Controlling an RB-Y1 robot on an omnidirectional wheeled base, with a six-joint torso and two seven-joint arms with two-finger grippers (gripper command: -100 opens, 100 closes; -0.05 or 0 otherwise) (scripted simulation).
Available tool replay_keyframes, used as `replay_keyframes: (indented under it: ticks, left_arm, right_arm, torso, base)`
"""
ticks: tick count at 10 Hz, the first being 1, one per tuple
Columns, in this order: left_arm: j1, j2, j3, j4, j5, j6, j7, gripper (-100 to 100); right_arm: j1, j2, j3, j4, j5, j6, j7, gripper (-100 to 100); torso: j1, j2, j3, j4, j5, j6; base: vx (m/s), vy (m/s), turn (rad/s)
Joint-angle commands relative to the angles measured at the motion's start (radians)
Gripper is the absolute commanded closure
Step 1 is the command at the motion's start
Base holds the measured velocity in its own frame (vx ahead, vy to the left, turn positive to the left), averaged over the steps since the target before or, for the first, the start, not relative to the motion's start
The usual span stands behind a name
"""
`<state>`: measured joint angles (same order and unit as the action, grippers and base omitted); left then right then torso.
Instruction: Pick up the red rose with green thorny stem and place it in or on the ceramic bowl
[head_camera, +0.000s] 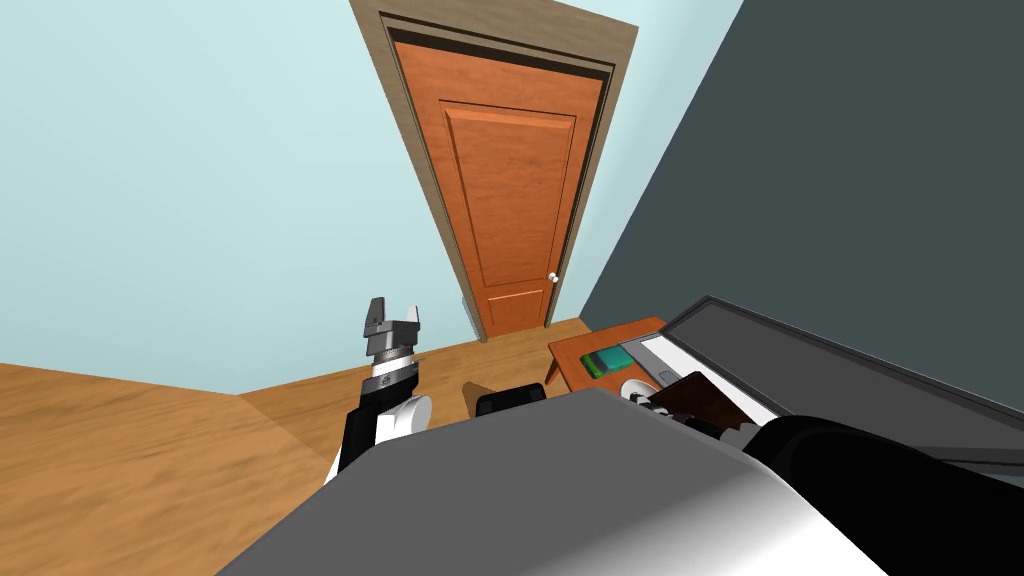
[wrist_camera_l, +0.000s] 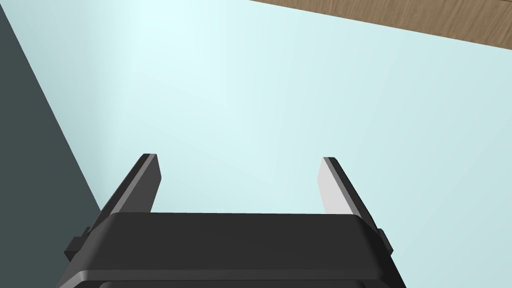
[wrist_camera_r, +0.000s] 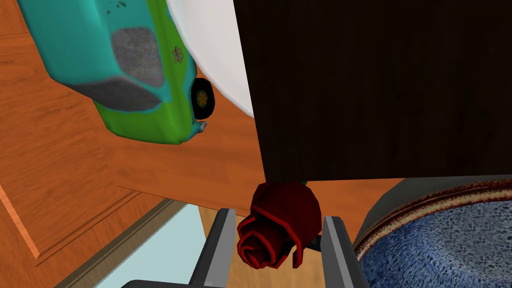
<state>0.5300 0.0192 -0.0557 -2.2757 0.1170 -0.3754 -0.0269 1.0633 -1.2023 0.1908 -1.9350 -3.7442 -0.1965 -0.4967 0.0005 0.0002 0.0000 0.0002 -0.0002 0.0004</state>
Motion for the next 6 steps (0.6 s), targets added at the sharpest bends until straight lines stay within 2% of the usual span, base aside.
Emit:
replay_keyframes:
  ticks: [1, 2, 4, 5, 6]
  left_arm:
    - [0.0, 0.0, 0.0, 0.0, 0.0, 0.0, 0.0, 0]
    - [0.0, 0.0, 0.0, 0.0, 0.0, 0.0, 0.0, 0]
    - [0.0, 0.0, 0.0, 0.0, 0.0, 0.0, 0.0, 0]
    - [0.0, 0.0, 0.0, 0.0, 0.0, 0.0, 0.0, 0]
    - [0.0, 0.0, 0.0, 0.0, 0.0, 0.0, 0.0, 0]
  right_arm:
    - [0.0, 0.0, 0.0, 0.0, 0.0, 0.0, 0.0, 0]
    - [0.017, -0.03, -0.029, -0.025, -0.028, -0.008, 0.0, 100]
    - [0.027, -0.058, -0.049, -0.042, -0.053, -0.013, 0.0, 100]
    - [0.023, -0.049, -0.043, -0.037, -0.045, -0.013, 0.0, 100]
    - [0.024, -0.051, -0.044, -0.038, -0.047, -0.013, 0.0, 0]
  torso:
    - [0.0, 0.0, 0.0, 0.0, 0.0, 0.0]
    - [0.0, 0.0, 0.0, 0.0, 0.0, 0.0]
    - [0.002, 0.004, 0.002, 0.0, 0.001, 0.001]
    - [0.002, 0.004, 0.002, 0.001, 0.001, 0.001]
    - [0.001, 0.003, 0.002, 0.001, 0.0, 0.0]
  base:
    - [0.0, 0.0, 0.0]
    - [-0.042, 0.017, -0.054]
    - [-0.062, 0.022, -0.037]
    - [-0.025, 0.006, -0.004]
    - [0.0, 0.0, 0.0]
